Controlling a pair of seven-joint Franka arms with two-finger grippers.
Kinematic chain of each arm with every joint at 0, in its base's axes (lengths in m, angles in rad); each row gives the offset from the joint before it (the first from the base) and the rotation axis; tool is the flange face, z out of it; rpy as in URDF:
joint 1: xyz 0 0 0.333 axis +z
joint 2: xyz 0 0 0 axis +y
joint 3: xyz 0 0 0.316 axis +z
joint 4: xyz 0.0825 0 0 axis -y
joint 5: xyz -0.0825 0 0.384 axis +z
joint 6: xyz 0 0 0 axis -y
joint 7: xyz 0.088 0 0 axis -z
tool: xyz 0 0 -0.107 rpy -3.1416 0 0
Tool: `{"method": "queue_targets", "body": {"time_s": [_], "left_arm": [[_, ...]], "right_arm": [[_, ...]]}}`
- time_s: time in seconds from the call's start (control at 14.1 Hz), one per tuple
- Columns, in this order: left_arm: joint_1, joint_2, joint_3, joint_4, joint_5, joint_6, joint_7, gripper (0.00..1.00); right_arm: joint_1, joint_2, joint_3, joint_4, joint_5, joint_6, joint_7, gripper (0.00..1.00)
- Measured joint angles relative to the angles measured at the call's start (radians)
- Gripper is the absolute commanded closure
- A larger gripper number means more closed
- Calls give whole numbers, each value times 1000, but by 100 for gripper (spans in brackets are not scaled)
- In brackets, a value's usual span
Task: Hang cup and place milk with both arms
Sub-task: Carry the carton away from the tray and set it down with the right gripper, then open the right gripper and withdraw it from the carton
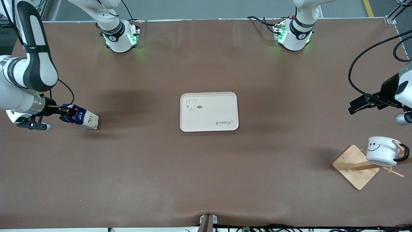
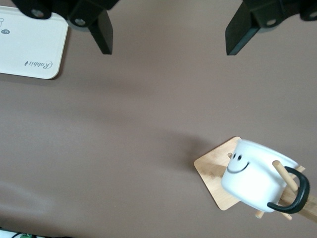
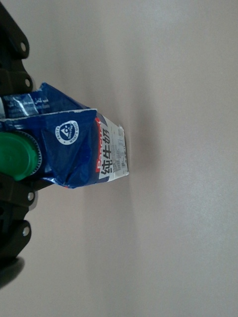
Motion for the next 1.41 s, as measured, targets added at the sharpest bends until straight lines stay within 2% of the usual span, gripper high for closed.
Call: {"method": "queue_targets", "body": {"time_s": [0.07,0.14,0.21,0.35,0.64,0.78,1.13,1.27,1.41], "left_arm": [[-54,-19,54,0,0,-19,0,0],[-106,-38,105,0,0,-46,1,0],[-152,-56,148,-2,0,-73,7,0],[-215,-86,204,-21,0,-107,22,0],[-252,-159,250,-93,0,-112,44,0],[-277,-208,281,-137,-1,-112,58,0],[-290,-300,304,-215,-26,-110,116,0],[-290,-313,310,-227,-33,-109,127,0],[-291,-314,310,-231,-37,-107,130,0]], "right_arm": [[0,-4,2,-11,0,14,0,93],[0,-8,2,-17,-1,19,0,49],[0,-9,3,-19,-1,22,0,0],[0,-9,3,-20,-1,22,0,0],[0,-5,3,-26,-1,15,-10,0],[0,-5,4,-8,-1,-39,-14,0],[2,-11,13,133,-1,-279,-15,0],[18,-13,18,249,0,-458,-15,0],[52,-23,23,417,9,-646,-15,0]]}}
